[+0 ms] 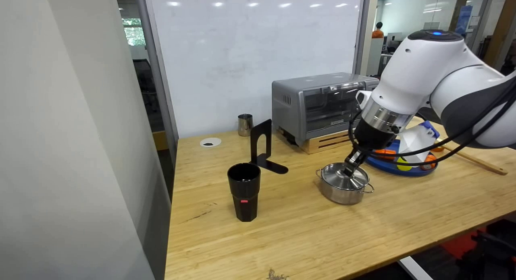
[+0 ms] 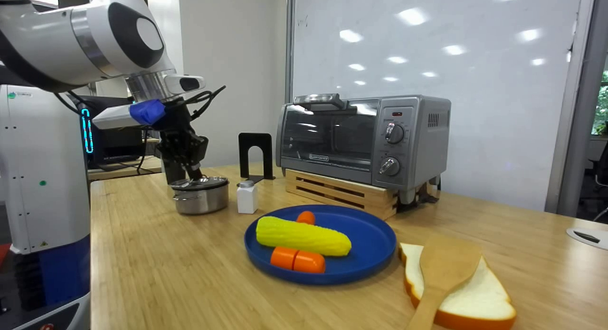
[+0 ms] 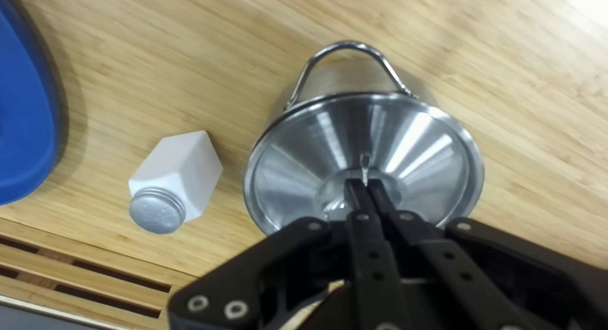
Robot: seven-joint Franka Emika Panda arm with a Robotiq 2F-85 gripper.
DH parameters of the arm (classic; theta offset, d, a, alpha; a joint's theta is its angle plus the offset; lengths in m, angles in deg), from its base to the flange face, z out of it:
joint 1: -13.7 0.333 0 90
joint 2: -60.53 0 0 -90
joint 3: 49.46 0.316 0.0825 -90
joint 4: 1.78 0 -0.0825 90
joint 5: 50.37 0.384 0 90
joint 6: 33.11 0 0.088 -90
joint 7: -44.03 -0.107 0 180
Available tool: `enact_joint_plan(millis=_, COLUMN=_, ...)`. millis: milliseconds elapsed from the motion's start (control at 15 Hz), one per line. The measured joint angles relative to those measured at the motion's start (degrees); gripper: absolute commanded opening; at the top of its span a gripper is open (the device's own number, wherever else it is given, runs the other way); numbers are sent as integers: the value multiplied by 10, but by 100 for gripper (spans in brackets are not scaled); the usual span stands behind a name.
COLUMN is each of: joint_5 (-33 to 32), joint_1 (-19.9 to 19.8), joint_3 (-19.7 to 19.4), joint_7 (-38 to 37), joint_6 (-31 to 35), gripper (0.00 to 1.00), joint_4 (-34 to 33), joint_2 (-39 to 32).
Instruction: Take the maize cob from the pot and place it on the plate. Then, pick up the lid and cover the pot
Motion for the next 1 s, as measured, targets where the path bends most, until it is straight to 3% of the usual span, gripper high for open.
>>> enact_joint_plan(millis=333, joint_5=0, joint_1=0, joint_3=0, joint_7=1, joint_6=7, gripper=1, joint_4=2, joint_2=-2)
enact_joint_plan(millis=400, joint_5=0, joint_1=0, joint_3=0, joint_7=1, joint_6=11, gripper=28, joint_4=2, joint_2=-4)
enact_joint_plan(millis=533, joint_5=0, joint_1=0, joint_3=0, joint_7=1, joint_6=17, gripper=35, joint_4=3, joint_2=-7)
enact_joint_plan(millis=1000, joint_5=3, joint_1=1, joint_3=0, joint_7=5, joint_6=28, gripper=85, joint_4=4, joint_2=-14)
